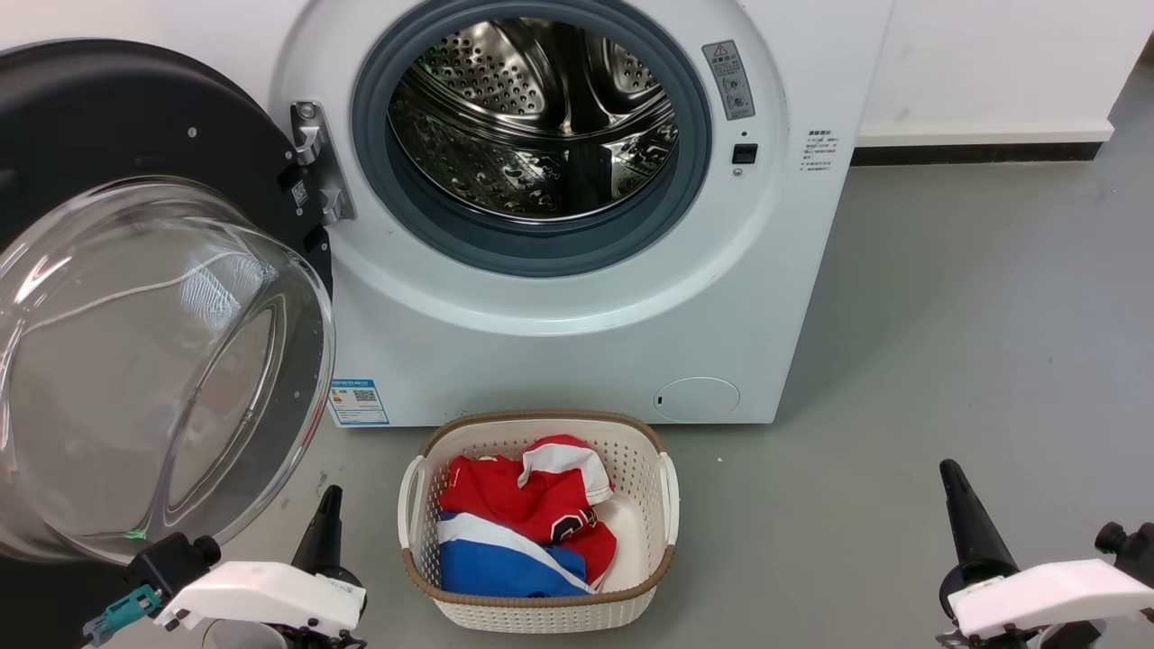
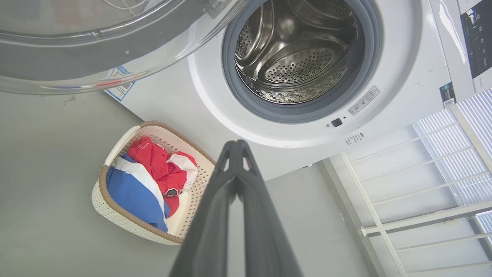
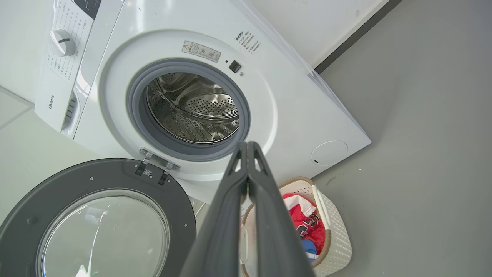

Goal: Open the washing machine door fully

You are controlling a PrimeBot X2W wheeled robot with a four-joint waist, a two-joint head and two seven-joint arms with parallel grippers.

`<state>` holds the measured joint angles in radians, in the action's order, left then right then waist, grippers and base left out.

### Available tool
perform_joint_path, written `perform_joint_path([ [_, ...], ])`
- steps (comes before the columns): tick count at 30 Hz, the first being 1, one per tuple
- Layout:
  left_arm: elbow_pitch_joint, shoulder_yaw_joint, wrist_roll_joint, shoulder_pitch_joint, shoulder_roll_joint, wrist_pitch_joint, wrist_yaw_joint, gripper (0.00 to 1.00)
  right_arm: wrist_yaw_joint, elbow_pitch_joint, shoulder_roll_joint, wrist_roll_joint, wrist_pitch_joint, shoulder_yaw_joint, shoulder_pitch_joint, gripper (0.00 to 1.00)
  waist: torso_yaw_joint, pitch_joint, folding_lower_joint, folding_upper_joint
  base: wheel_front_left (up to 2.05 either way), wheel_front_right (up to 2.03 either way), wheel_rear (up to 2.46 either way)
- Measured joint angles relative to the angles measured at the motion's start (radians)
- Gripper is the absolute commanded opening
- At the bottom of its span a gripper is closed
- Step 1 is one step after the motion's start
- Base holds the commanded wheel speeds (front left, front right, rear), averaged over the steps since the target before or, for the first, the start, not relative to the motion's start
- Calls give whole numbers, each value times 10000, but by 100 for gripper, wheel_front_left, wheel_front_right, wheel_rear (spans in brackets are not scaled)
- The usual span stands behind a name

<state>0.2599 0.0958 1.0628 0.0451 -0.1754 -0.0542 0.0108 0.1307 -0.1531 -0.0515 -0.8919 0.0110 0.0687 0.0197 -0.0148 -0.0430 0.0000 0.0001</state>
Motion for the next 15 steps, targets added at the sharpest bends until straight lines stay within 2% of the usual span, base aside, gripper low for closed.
perform_joint_path([
  [15, -29, -512, 1360, 133, 309, 426, -349, 0, 0, -228, -2, -1781, 263, 111, -255, 0, 28, 89, 0, 0, 0, 0, 0],
])
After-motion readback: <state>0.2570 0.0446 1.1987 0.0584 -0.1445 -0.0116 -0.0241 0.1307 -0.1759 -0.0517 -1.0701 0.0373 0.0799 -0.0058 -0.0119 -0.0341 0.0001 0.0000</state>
